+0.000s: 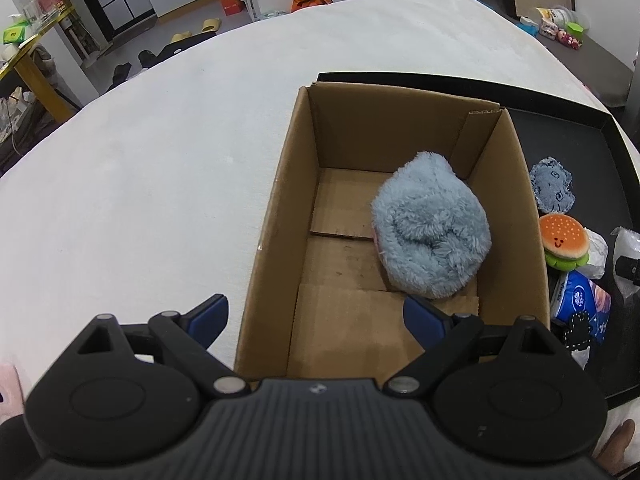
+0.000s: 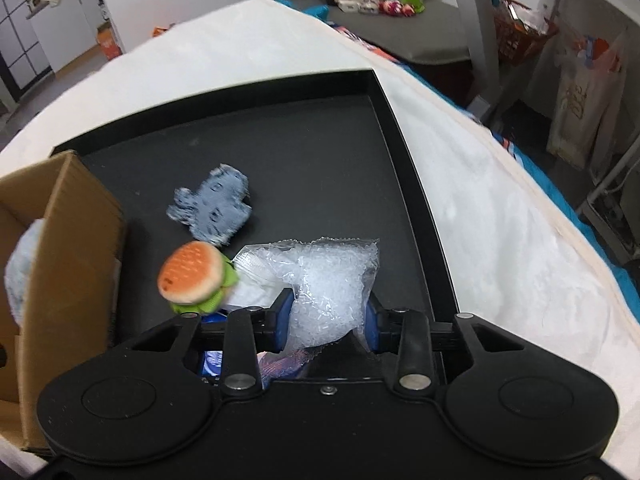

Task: Organize soft objects
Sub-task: 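Reach the right tool to the bag of clear beads and grasp it, then lift the bead bag into the box and release it with the right tool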

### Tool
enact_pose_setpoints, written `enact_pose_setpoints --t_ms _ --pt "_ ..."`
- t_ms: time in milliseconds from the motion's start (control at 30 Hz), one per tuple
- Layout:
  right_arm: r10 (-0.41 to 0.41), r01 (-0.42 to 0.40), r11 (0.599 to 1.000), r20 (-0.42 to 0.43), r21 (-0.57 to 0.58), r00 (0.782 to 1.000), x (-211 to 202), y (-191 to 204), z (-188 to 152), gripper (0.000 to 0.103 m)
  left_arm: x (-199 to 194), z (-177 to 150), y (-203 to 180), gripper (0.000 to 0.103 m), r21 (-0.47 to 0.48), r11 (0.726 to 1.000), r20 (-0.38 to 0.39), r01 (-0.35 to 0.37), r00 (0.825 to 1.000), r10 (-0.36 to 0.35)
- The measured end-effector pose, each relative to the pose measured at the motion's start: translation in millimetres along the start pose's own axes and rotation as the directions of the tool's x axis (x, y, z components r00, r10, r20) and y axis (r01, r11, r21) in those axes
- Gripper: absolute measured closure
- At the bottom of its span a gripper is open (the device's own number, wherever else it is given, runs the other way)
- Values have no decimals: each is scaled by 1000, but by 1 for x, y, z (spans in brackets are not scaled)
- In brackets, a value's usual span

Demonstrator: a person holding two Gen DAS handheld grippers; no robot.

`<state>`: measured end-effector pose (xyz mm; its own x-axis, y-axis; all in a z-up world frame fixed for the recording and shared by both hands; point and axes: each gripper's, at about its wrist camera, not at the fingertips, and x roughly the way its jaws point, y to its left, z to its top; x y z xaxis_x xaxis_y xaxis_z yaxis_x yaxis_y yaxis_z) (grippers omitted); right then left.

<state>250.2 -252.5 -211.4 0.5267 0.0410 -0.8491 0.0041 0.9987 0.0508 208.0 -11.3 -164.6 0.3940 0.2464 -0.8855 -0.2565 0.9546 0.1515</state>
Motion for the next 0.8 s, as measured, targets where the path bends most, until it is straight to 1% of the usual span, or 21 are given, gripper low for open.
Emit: enact_pose_setpoints --t_ms 100,267,467,700,800 --pt "20 -19 1000 18 -3 1000 -6 2 1 68 -1 0 3 10 -4 1000 6 8 1000 -8" --pt "79 -79 997 44 1 996 -18 7 6 68 -3 1 9 10 -23 999 10 28 1000 -28" --pt "138 -136 990 72 -27 988 -30 20 9 68 -7 2 13 10 -14 999 22 30 999 -30" --pt "223 -217 974 126 -61 967 -46 35 14 68 -12 2 18 13 -9 998 57 61 997 -60" --pt "249 -239 968 143 -81 958 -51 43 17 68 -14 3 22 19 -9 997 72 75 995 -74"
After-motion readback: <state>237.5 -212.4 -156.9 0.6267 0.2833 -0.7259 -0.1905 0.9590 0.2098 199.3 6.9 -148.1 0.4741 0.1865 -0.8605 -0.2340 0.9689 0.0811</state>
